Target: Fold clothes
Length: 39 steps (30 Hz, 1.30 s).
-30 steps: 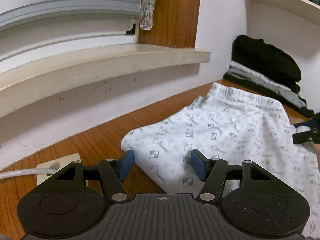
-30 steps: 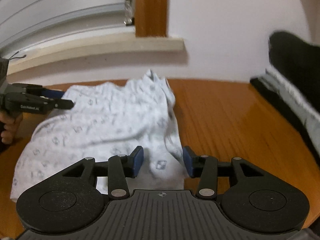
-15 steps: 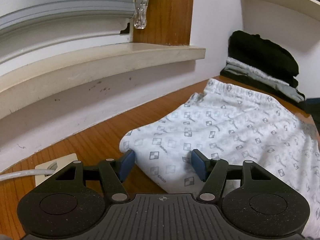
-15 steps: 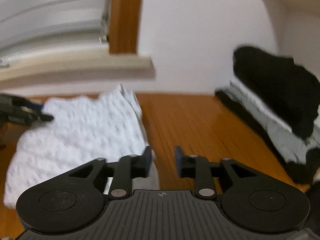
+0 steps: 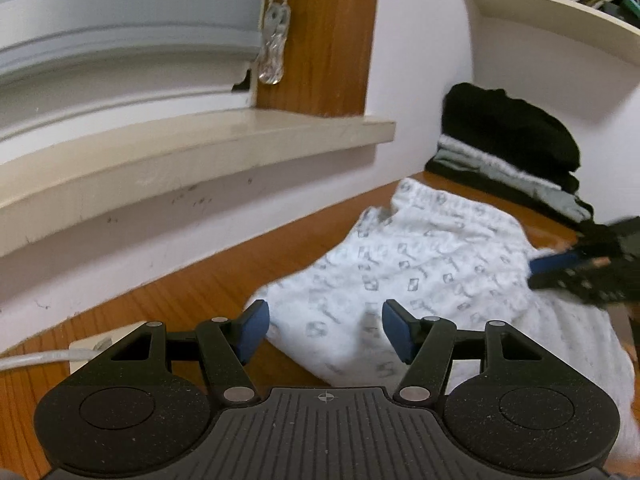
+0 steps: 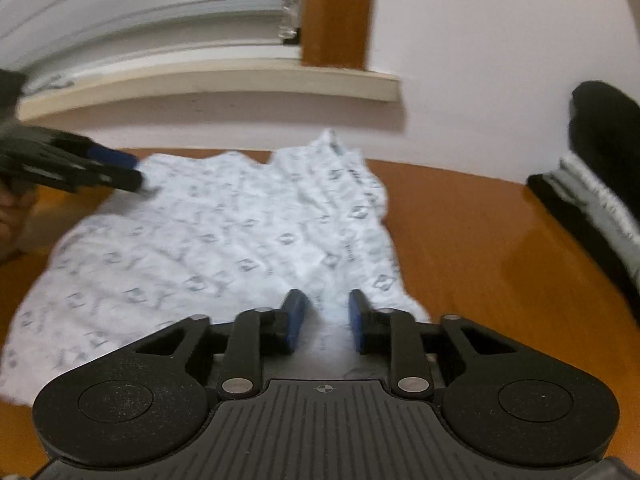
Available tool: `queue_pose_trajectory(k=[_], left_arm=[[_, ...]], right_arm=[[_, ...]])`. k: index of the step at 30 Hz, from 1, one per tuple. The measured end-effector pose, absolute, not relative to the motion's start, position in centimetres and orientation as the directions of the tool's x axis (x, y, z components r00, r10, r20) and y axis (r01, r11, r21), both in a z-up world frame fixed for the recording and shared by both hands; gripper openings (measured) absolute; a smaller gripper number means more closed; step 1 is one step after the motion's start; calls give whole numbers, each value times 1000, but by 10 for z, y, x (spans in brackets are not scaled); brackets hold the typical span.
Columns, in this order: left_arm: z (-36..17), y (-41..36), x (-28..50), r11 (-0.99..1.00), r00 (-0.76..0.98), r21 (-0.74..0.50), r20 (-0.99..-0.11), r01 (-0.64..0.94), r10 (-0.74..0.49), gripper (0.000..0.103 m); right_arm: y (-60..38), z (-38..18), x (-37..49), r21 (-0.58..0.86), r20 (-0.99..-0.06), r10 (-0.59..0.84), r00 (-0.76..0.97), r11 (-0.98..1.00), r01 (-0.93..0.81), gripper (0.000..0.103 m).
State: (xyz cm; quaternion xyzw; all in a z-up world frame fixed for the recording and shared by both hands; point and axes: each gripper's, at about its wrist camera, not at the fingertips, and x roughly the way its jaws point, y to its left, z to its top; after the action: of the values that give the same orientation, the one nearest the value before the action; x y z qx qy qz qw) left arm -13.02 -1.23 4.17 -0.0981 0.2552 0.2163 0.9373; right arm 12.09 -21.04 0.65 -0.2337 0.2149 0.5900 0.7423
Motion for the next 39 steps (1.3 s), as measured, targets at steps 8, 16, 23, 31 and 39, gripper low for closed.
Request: queue_pose_trajectory(k=[8,16,23,31,39], left_arm=[[39,-27,-123,913,790,-37,-517,-406,330,67],[38,-51,-117,938,801,60,-503,-342,324,66],[35,-67,-112,945,803,138,-500,-297,325,64],[30,-84,-106,938,795,233,-503,-255,341,64],[24,-129,-95,887,795,446,-493,-118,354,67]], right_arm=[[-190,15,160,-266,-584,706,400,298,-916,27],[-242,37,111,-209,-568,761,313,235,-949,46],[-253,40,54,-192,-595,777,208,113,-975,48],[-256,30,28,-220,-626,761,173,41,-975,52],[-253,15,28,-361,-629,741,234,-13,-932,34]])
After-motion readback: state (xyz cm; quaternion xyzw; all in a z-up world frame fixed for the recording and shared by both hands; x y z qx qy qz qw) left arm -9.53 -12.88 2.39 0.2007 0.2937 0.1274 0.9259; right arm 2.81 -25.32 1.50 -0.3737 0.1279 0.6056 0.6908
